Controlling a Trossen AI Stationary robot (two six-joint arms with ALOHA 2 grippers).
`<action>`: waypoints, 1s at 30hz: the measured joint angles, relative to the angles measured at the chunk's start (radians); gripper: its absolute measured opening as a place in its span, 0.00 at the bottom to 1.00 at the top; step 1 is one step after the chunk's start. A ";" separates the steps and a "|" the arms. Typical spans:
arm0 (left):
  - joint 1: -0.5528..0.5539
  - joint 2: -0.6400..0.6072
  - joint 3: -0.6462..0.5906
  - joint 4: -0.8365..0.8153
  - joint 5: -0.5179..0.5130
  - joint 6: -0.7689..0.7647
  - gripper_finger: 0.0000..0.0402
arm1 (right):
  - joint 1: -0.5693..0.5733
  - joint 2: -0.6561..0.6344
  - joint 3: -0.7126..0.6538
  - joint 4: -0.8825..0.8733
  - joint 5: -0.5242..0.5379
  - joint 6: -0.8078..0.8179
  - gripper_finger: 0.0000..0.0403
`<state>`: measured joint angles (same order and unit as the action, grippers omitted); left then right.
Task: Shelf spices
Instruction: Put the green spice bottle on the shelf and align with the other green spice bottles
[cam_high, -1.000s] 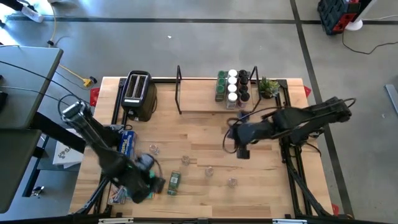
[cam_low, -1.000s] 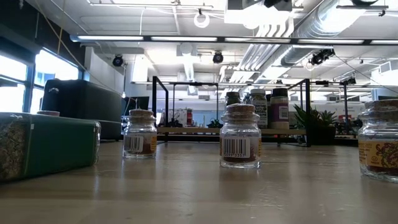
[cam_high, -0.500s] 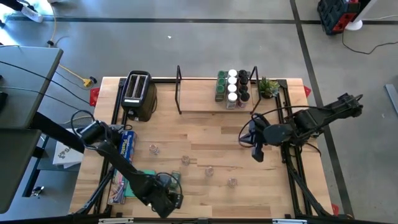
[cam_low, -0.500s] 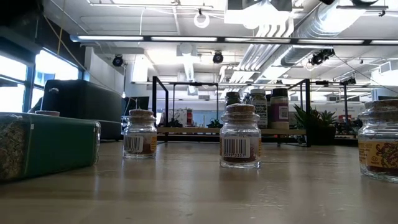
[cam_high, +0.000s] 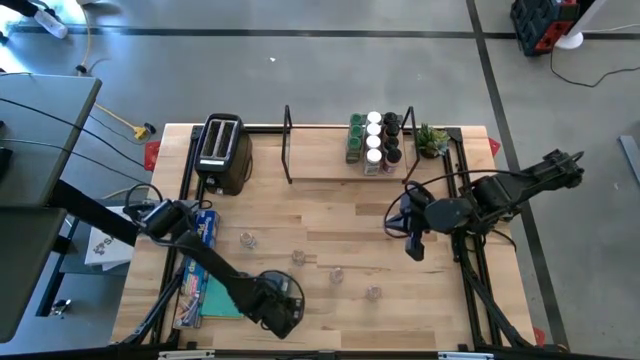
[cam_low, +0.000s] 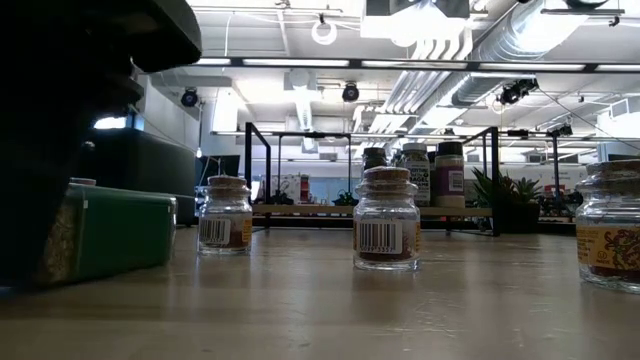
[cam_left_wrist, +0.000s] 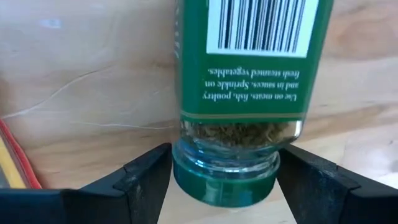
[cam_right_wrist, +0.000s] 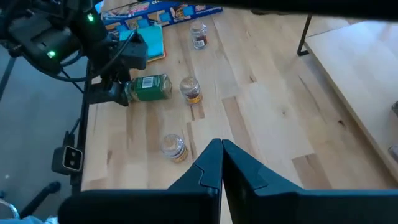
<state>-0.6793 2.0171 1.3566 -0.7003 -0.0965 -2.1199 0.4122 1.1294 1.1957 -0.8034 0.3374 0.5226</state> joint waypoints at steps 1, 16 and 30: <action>0.005 0.000 0.000 -0.001 -0.001 -0.004 0.67 | 0.000 0.000 0.000 0.000 0.000 -0.007 0.01; 0.040 -0.021 -0.004 -0.001 0.109 0.071 0.49 | -0.015 -0.048 0.010 -0.062 -0.002 -0.151 0.01; 0.077 -0.262 0.047 0.126 0.298 0.106 0.49 | -0.139 -0.254 0.068 -0.082 0.098 -0.352 0.01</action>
<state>-0.6027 1.7548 1.4036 -0.5743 0.2014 -2.0142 0.2730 0.8758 1.2633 -0.8851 0.4352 0.1707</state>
